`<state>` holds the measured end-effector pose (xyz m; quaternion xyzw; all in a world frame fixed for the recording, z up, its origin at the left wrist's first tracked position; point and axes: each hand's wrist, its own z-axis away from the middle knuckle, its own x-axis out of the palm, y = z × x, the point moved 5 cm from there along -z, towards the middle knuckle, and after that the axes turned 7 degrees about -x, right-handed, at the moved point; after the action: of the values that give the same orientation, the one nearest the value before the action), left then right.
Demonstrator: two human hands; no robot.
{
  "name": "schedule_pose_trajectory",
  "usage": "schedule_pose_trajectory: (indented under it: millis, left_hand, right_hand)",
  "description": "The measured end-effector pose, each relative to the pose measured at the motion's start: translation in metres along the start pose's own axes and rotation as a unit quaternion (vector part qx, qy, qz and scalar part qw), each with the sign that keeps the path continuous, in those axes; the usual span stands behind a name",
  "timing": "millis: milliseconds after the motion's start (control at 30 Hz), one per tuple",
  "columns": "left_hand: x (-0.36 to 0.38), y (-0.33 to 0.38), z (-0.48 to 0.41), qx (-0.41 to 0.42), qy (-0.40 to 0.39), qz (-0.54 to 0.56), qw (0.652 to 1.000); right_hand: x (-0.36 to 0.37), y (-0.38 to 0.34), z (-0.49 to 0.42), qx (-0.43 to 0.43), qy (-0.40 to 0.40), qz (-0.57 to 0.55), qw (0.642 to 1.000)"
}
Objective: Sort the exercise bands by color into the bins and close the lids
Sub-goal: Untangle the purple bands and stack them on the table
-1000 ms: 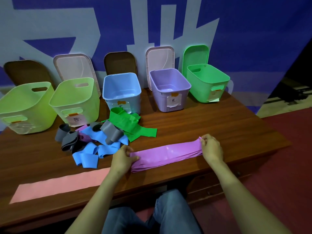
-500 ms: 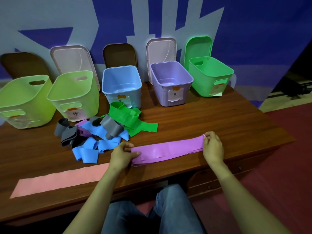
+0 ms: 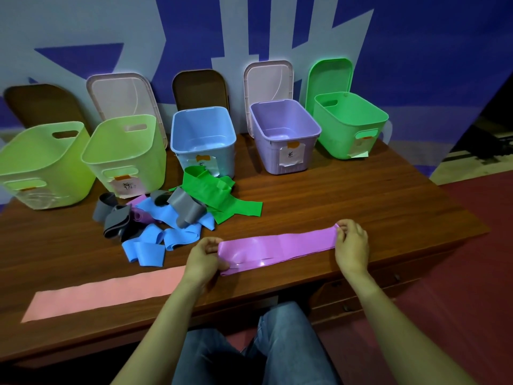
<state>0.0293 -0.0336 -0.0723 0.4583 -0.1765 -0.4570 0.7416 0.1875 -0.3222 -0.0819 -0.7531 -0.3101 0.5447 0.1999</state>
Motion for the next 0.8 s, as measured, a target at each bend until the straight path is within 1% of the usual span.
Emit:
schedule_pose_trajectory:
  millis: [167,300,367,400,467,567,633,700,733,800]
  left_hand:
    - [0.002,0.003,0.0,0.024,0.022,-0.047,0.998]
    - [-0.003,0.006,-0.002,0.062,0.091,-0.096,0.989]
    - [-0.002,0.005,-0.003,0.084,0.097,-0.139,0.982]
    - [0.0,0.005,-0.002,0.109,0.102,-0.177,0.973]
    - [0.006,0.005,0.002,0.177,0.121,-0.268,0.939]
    - [0.018,0.006,0.01,0.281,0.155,-0.395,0.861]
    - [0.027,0.009,0.018,0.333,0.174,-0.456,0.807]
    - [0.033,0.01,0.027,0.368,0.185,-0.496,0.765]
    - [0.036,0.009,0.03,0.364,0.17,-0.514,0.758]
    - [0.039,0.002,0.032,0.329,0.139,-0.549,0.756]
  right_hand:
    - [0.0,-0.003,-0.003,0.002,-0.013,0.017,1.0]
    - [-0.002,-0.003,-0.002,0.007,-0.014,0.012,1.0]
    - [-0.003,-0.004,-0.003,0.006,-0.015,0.015,1.0]
    - [-0.004,-0.005,-0.003,0.006,-0.019,0.018,1.0]
    - [-0.003,-0.007,-0.003,0.01,-0.037,0.029,0.999]
    - [-0.005,-0.016,0.003,0.001,-0.041,0.07,0.997]
    - [-0.009,-0.028,0.009,-0.049,-0.018,0.105,0.993]
    - [-0.009,-0.043,0.017,-0.115,-0.011,0.13,0.985]
    - [-0.008,-0.049,0.022,-0.142,-0.014,0.14,0.98]
    - [-0.003,-0.058,0.03,-0.173,-0.038,0.161,0.971]
